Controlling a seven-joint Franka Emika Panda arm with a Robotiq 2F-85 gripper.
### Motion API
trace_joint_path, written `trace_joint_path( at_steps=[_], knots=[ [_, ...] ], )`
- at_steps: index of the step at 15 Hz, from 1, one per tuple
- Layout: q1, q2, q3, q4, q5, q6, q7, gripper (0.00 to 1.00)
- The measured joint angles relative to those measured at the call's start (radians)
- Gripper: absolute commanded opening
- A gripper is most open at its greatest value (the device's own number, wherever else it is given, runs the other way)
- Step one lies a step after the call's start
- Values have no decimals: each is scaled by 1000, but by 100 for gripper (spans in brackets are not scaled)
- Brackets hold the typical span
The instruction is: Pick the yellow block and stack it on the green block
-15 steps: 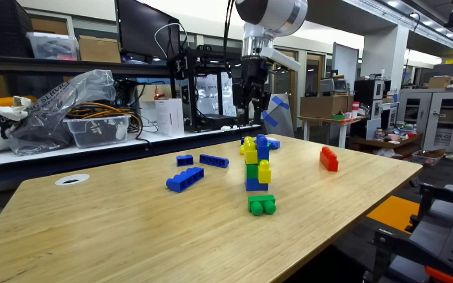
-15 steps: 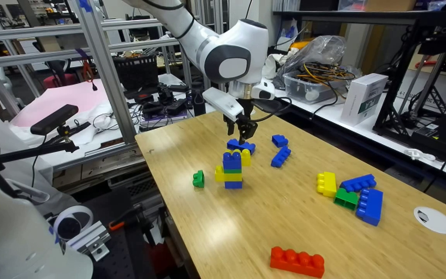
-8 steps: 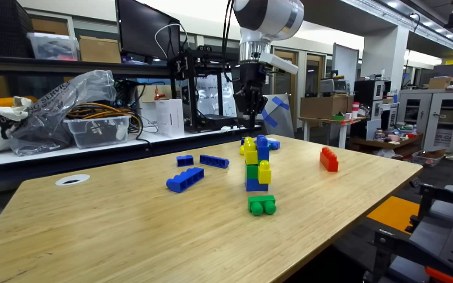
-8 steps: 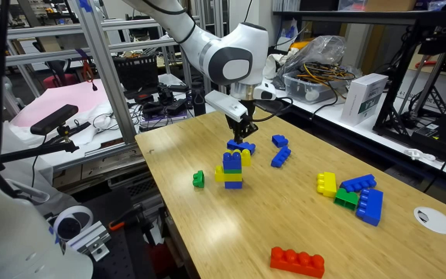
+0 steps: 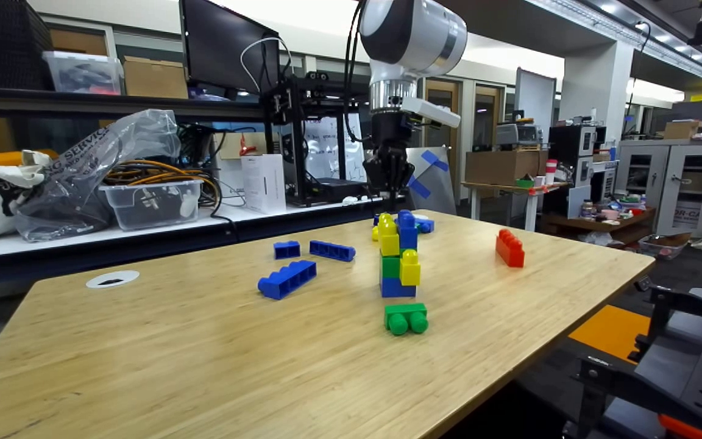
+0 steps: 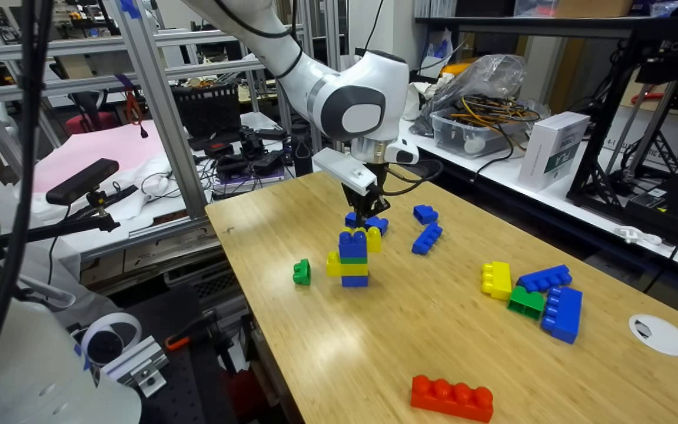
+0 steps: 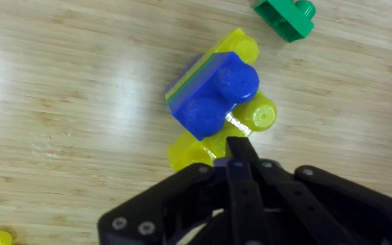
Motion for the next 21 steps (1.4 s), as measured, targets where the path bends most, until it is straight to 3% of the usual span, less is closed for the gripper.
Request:
trace_joint_path(
  at_steps=[21],
  knots=[
    [10,36,4,11,-83,-2,17,0]
  ],
)
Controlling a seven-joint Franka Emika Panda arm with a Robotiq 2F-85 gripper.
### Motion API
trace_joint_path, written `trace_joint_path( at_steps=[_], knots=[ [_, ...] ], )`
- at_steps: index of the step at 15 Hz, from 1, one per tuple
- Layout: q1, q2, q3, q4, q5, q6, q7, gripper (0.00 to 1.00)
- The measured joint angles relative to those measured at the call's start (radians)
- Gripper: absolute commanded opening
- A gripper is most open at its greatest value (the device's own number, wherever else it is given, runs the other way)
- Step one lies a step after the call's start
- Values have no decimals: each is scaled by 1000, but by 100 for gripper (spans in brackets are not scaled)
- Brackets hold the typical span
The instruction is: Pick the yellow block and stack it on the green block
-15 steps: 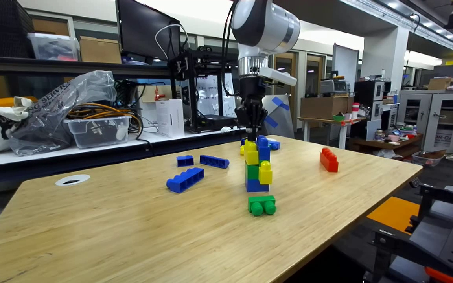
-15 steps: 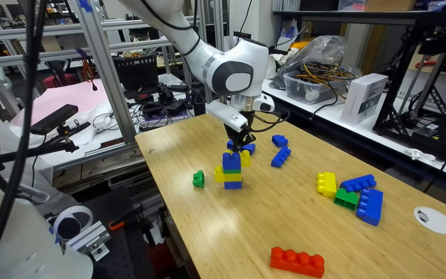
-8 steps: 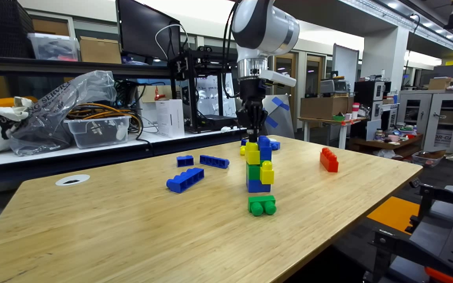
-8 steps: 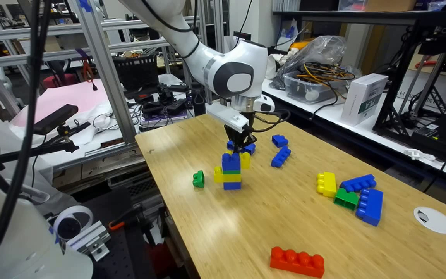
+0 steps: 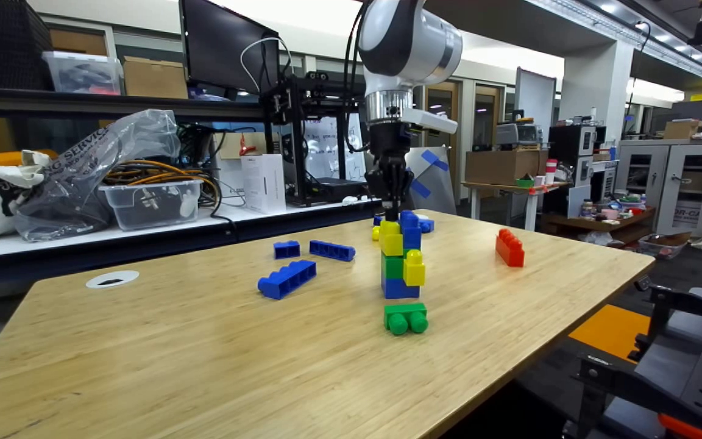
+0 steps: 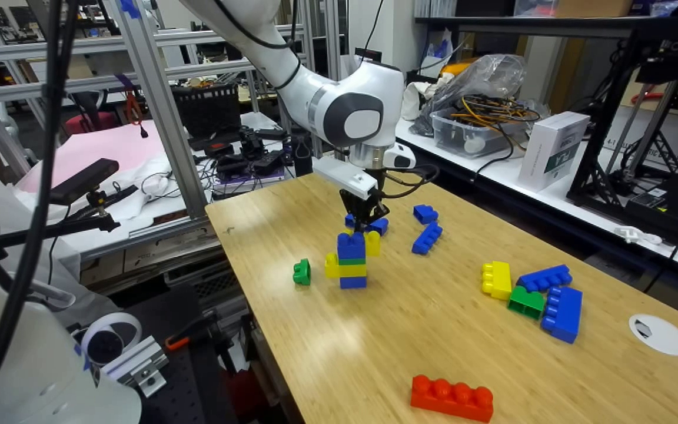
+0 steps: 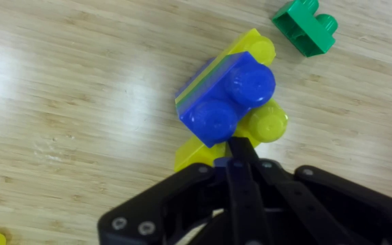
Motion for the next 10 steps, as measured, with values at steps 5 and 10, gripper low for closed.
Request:
trace_joint_path(
  at_steps=[5,10],
  knots=[
    [14,-8,10,-6,-16,1,27,0],
    [22,-106,49,-84,-16,1,31,0]
  ],
)
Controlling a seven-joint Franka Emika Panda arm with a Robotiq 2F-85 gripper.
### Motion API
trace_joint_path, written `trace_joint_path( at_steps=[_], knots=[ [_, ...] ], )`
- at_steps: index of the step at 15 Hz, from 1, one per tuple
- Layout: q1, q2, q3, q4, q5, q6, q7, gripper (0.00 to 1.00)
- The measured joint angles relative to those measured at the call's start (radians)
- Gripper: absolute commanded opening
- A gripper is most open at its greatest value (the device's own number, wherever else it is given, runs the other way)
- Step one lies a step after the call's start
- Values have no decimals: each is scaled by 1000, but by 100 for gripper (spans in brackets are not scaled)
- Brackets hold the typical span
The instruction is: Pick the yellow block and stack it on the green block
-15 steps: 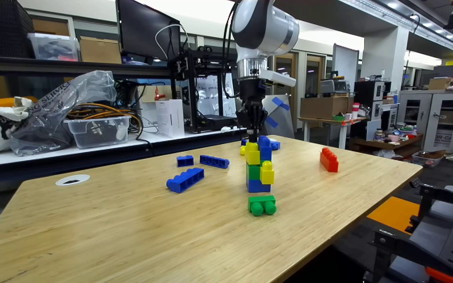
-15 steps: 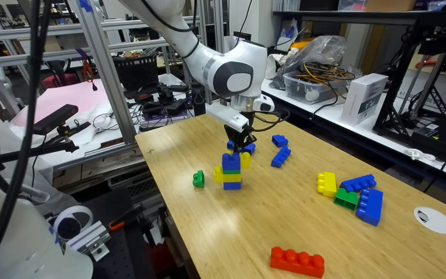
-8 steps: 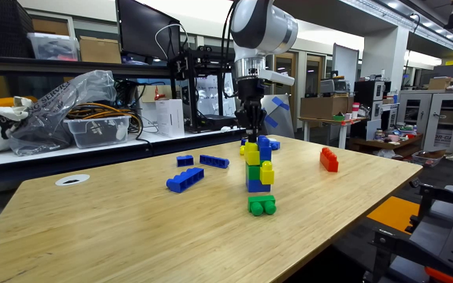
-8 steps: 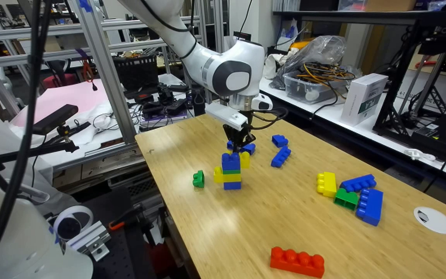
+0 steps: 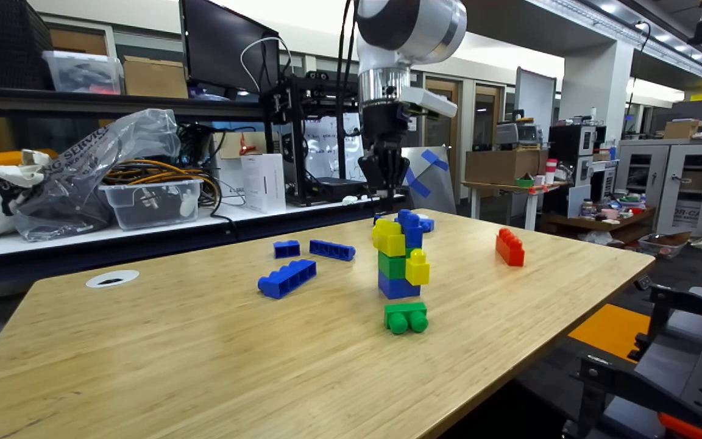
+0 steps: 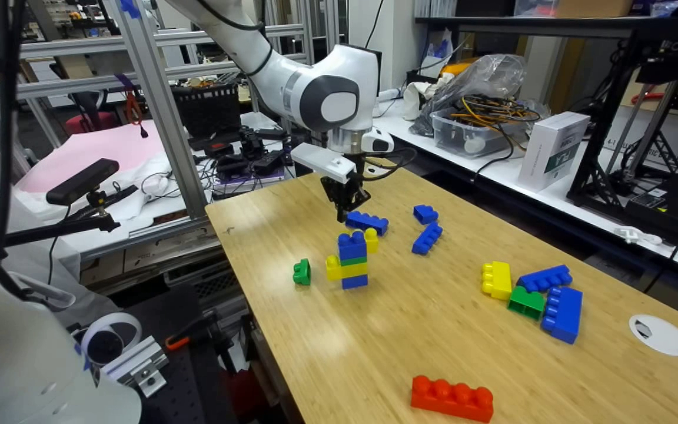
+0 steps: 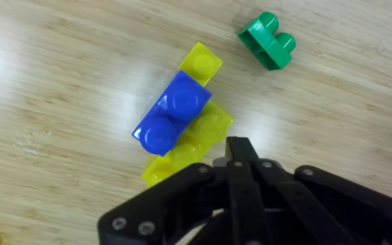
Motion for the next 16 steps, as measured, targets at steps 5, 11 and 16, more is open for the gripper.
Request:
trace_joint_path(
  at_steps=[5,11,16],
  knots=[
    [6,-80,8,-97,-1,25,0,0],
    [5,-72,-1,-139,-3,167,-3,0],
    [3,-51,-9,-144,-31,224,-3,0]
  ],
)
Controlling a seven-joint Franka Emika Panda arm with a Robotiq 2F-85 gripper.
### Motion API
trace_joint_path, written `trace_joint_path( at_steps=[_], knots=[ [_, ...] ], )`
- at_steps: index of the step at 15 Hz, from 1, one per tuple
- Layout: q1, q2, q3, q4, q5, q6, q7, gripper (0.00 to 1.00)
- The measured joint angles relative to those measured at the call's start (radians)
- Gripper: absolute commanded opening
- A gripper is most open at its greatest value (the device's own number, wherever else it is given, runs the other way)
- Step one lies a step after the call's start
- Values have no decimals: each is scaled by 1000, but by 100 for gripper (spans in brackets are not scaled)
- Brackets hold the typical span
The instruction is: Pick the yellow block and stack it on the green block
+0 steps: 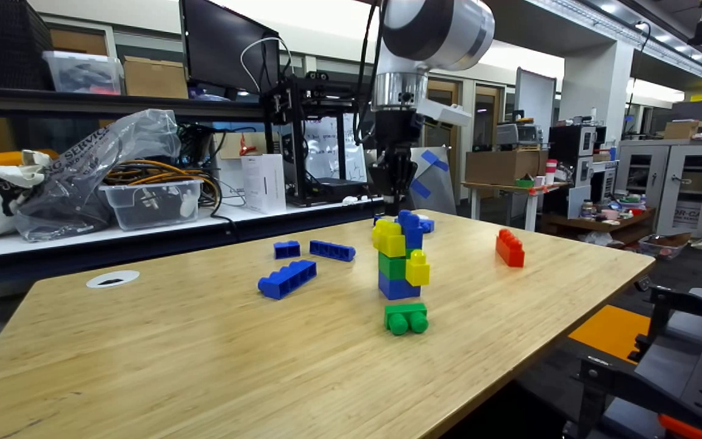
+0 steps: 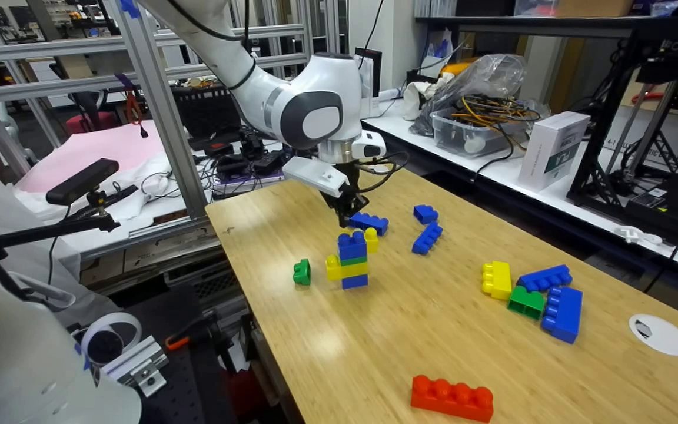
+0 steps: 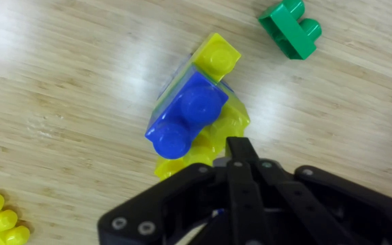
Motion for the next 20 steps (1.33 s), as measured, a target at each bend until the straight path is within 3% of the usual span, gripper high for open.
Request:
trace_joint_path(
  at_steps=[20],
  knots=[
    [-2,12,-4,-23,-26,59,-7,0]
  ],
)
